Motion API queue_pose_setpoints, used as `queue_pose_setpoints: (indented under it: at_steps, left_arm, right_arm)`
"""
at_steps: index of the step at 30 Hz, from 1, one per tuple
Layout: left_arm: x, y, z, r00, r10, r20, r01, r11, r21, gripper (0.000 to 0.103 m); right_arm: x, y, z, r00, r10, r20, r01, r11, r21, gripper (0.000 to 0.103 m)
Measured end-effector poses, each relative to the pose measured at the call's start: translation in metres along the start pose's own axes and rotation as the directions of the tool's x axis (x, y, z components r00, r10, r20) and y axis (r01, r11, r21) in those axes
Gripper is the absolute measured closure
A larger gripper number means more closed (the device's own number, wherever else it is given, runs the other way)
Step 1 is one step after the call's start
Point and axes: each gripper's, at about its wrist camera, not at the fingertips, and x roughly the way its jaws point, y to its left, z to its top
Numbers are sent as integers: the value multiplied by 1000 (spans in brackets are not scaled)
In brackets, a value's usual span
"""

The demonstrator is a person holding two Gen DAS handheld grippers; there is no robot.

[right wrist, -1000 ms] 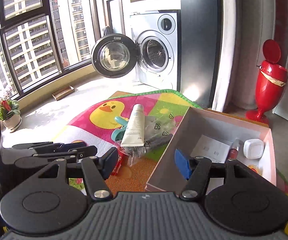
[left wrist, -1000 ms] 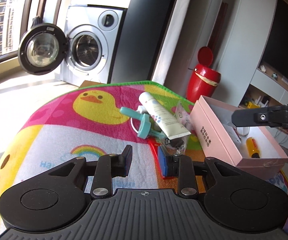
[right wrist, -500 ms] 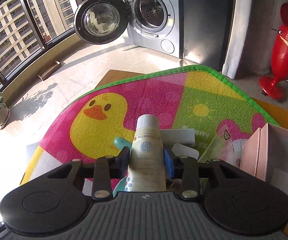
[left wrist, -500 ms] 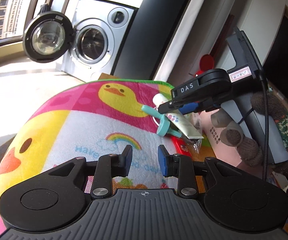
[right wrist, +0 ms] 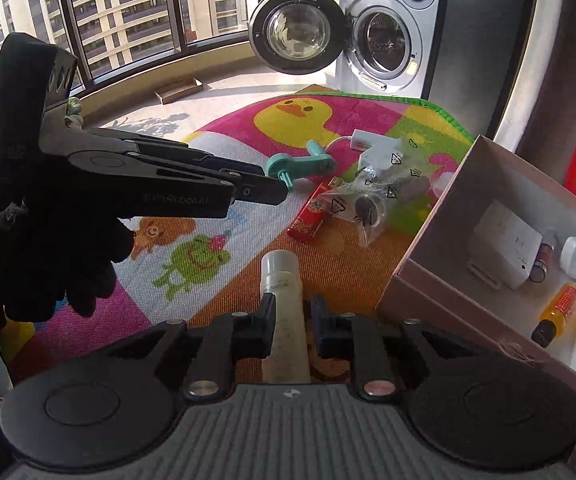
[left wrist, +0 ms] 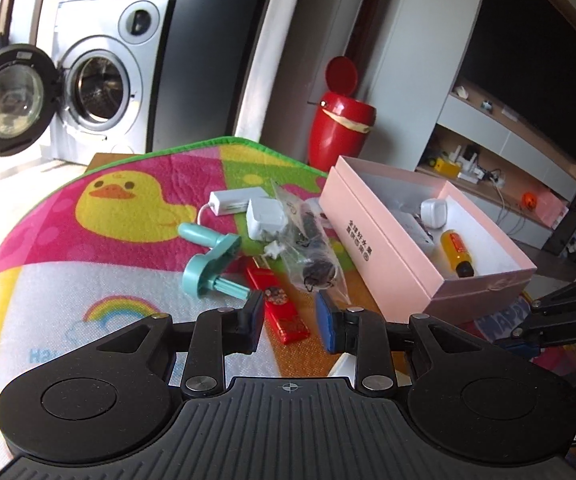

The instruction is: Organize rigid objects

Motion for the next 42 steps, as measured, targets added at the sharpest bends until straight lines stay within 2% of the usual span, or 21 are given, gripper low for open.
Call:
queue_pose_setpoints:
  at_steps: [3, 7, 9, 10, 13, 17, 24, 28, 33, 36, 39, 42]
  left_arm:
    - [21, -13, 2, 996, 93, -19, -92, 996, 17, 72]
    - [48, -15, 12, 983, 180, -44, -181, 984, -7, 72]
    - [58, -14, 14, 975, 212, -67, -212, 977, 5, 70]
    - [60, -14, 14, 972, 221, -76, -220, 975, 14, 70]
    - [53, -18, 8, 973, 222, -67, -218, 974, 65, 74]
    - [28, -16, -11, 986, 145, -79, -138, 986, 90, 76]
    - [-42, -15, -59, 986, 113, -123, -96, 986, 139, 76]
    - [-58, -16, -70, 985, 118, -126, -99, 984, 146, 75]
    - [-53, -17, -69, 987, 122, -108, -111, 988, 107, 75]
    - [-52, -14, -70, 990, 112, -87, -106, 991, 76, 75]
    - [-53, -9, -73, 994, 95, -62, -92, 995, 47, 75]
    - [-56, -5, -78, 996, 80, -30, -80, 997, 11, 75]
  right_arm:
    - [-5, -12, -22, 998, -59, -1, 59, 998, 14, 84]
    - [-9, -28, -38, 998, -59, 10, 59, 996, 61, 82]
    - [-10, -31, -43, 998, -51, 25, 49, 996, 76, 76]
    - [-10, -33, -44, 998, -47, 35, 44, 995, 86, 69]
    - [-12, -35, -47, 998, -29, 58, 22, 993, 117, 64]
    - [-4, -27, -42, 997, -17, 81, 8, 994, 109, 56]
    - [-2, -10, -33, 995, -14, 98, 9, 998, 58, 54]
    - [7, 1, -24, 996, -9, 88, 7, 999, 32, 54]
    - [15, 13, 22, 993, 3, 122, -4, 1000, 9, 54]
    - [34, 0, 66, 996, 10, 90, -17, 997, 79, 54]
    - [75, -30, 124, 999, -5, 37, -2, 980, 199, 52]
    - [119, -52, 163, 997, -75, 2, 72, 968, 238, 43]
